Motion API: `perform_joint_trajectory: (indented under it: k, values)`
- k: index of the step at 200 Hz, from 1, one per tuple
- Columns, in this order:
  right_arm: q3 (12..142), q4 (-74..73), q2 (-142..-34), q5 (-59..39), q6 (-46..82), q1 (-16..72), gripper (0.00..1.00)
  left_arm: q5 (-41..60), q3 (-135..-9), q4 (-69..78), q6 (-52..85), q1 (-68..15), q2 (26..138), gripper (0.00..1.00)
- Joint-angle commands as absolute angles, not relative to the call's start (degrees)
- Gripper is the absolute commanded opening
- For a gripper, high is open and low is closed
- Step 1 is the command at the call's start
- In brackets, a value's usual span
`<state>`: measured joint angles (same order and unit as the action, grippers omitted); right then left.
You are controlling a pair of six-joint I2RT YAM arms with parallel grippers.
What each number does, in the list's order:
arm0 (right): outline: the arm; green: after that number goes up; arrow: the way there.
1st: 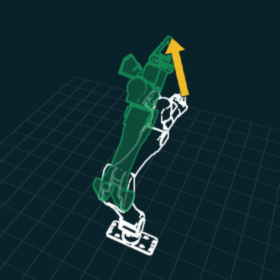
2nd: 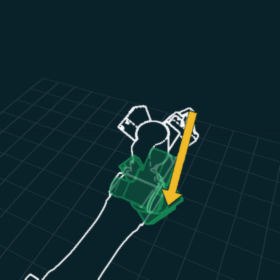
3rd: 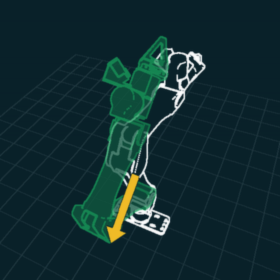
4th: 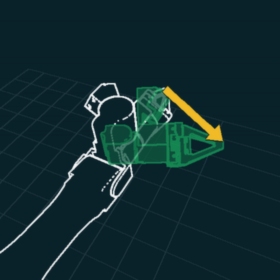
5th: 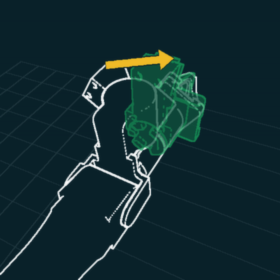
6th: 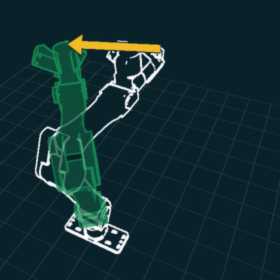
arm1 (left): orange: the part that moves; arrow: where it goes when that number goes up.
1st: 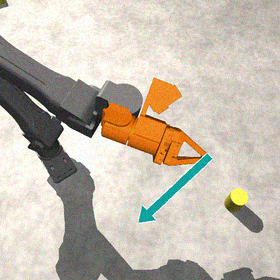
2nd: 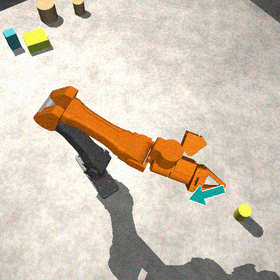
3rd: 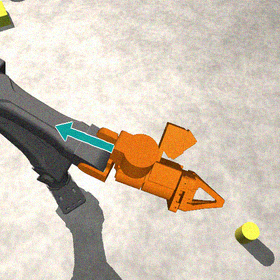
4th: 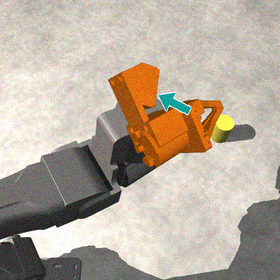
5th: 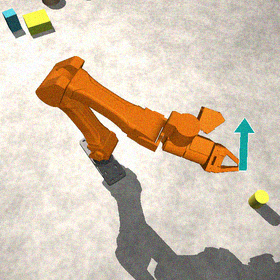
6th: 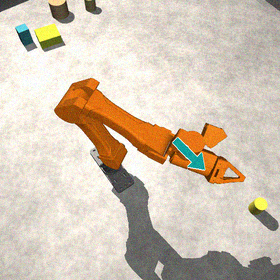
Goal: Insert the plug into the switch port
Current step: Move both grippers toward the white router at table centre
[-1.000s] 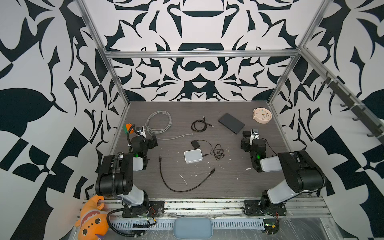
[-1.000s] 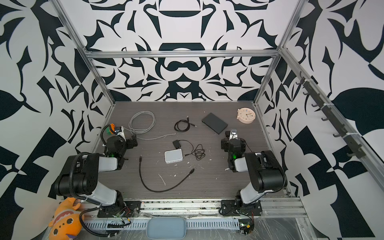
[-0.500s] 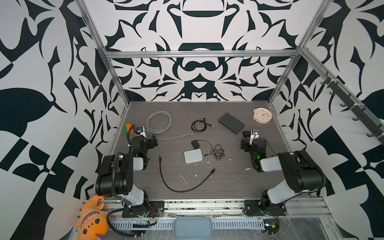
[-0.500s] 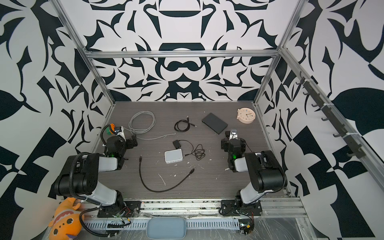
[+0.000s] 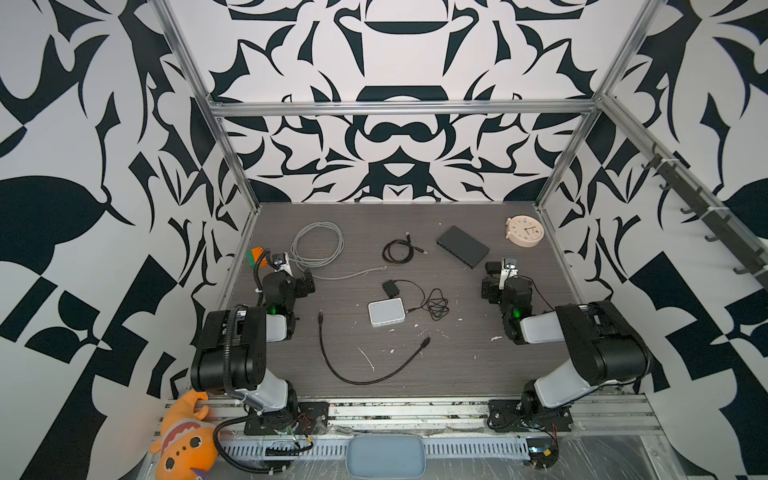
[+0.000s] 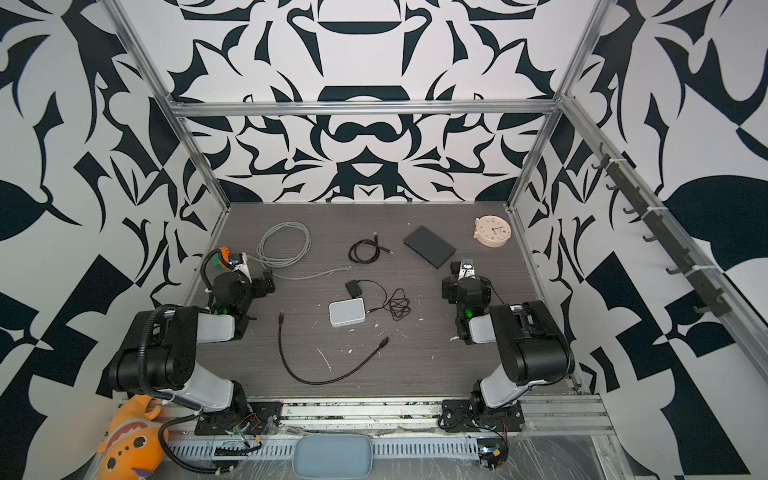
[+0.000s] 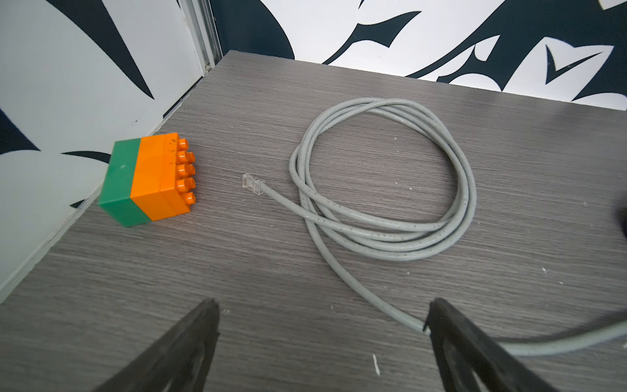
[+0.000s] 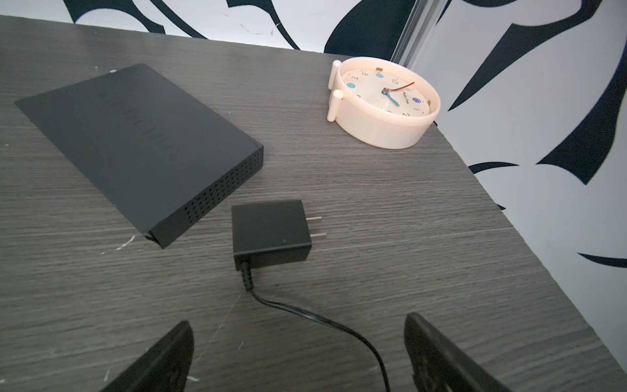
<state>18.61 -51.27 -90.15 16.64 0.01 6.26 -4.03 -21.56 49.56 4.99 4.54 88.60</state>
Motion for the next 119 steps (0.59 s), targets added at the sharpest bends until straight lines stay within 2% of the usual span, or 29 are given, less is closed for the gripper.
perform_joint_trajectory:
  k: [1, 23, 36, 77, 119]
  values:
    - [21.25, -49.35, -87.03, 16.52, 0.40, 6.51, 0.95, -5.58, -25.90, 40.23, 7.33, 5.98, 83.26, 0.99]
    - [31.93, -23.16, -79.93, 14.42, 2.57, 6.59, 0.91, -8.42, -36.92, 18.22, 9.24, 6.00, 78.74, 0.99]
    - [37.46, -14.19, -77.84, 11.71, 4.43, 7.88, 0.89, -8.13, -41.00, 10.88, 13.57, 4.99, 77.69, 1.00]
    - [47.13, -2.29, -76.87, 0.01, 13.76, 19.69, 0.85, -12.82, -46.63, -3.31, 26.21, -11.92, 75.66, 0.96]
    - [52.16, 2.80, -83.76, -8.73, 18.77, 34.97, 0.77, -14.62, -44.26, -9.64, 37.32, -28.53, 77.65, 0.90]
